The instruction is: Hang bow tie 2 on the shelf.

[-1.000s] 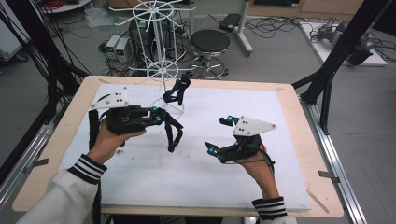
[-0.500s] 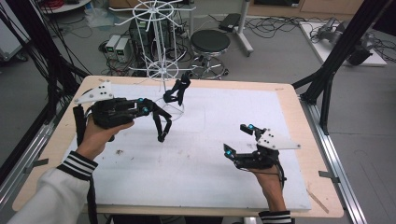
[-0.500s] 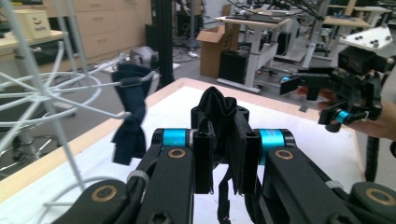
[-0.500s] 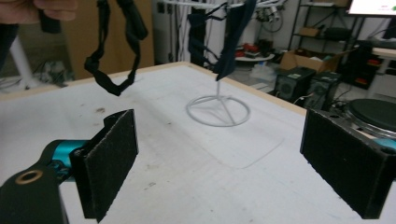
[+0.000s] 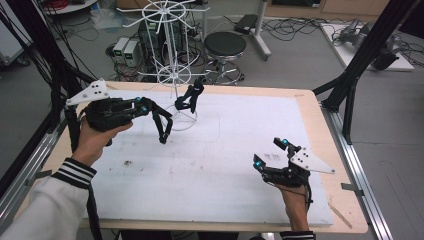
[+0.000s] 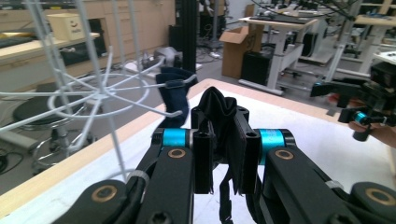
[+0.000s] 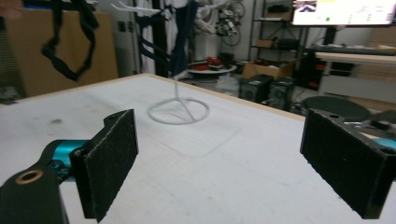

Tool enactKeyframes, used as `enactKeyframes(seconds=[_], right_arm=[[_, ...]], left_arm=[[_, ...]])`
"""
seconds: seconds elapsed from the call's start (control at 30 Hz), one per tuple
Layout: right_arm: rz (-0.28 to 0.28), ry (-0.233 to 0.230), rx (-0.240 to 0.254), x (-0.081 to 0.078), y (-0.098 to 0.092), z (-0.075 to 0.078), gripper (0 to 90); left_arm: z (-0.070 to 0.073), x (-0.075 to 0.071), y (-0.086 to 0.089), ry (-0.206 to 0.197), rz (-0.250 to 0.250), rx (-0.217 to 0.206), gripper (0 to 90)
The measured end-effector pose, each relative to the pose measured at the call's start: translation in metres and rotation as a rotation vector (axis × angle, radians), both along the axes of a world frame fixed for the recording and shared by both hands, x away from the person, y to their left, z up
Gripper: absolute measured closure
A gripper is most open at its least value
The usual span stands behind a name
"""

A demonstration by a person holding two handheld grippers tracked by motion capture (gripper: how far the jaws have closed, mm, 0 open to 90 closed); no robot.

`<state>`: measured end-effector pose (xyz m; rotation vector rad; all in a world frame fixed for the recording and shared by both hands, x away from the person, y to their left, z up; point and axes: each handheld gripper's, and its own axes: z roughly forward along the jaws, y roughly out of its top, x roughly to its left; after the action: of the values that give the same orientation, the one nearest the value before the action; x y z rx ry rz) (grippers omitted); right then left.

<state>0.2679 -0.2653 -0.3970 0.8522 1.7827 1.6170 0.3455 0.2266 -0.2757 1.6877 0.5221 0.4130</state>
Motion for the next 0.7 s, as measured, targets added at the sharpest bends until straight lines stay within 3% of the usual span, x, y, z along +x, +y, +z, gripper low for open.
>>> enactKeyframes(seconds=[0.1,0.3,0.33,0.6,0.7], right_arm=[[-0.031,-0.01,0.011,-0.003,-0.004,-0.007,10.7],[-0.045,-0.001,0.003,-0.006,-0.007,-0.016,10.7],[-0.046,-0.018,0.001,-0.007,-0.006,-0.016,10.7],[-0.046,-0.01,0.021,-0.006,-0.008,-0.029,10.7],[-0.049,-0.029,0.033,-0.007,-0.009,-0.03,10.7]], left_arm=[[0.002,0.001,0.004,-0.003,0.021,0.005,80.7],[0.007,0.003,0.013,-0.011,0.069,0.015,80.7],[0.008,0.004,0.014,-0.012,0.075,0.018,80.7],[0.013,0.006,0.029,-0.016,0.133,0.039,80.7],[0.013,0.008,0.033,-0.017,0.155,0.043,80.7]])
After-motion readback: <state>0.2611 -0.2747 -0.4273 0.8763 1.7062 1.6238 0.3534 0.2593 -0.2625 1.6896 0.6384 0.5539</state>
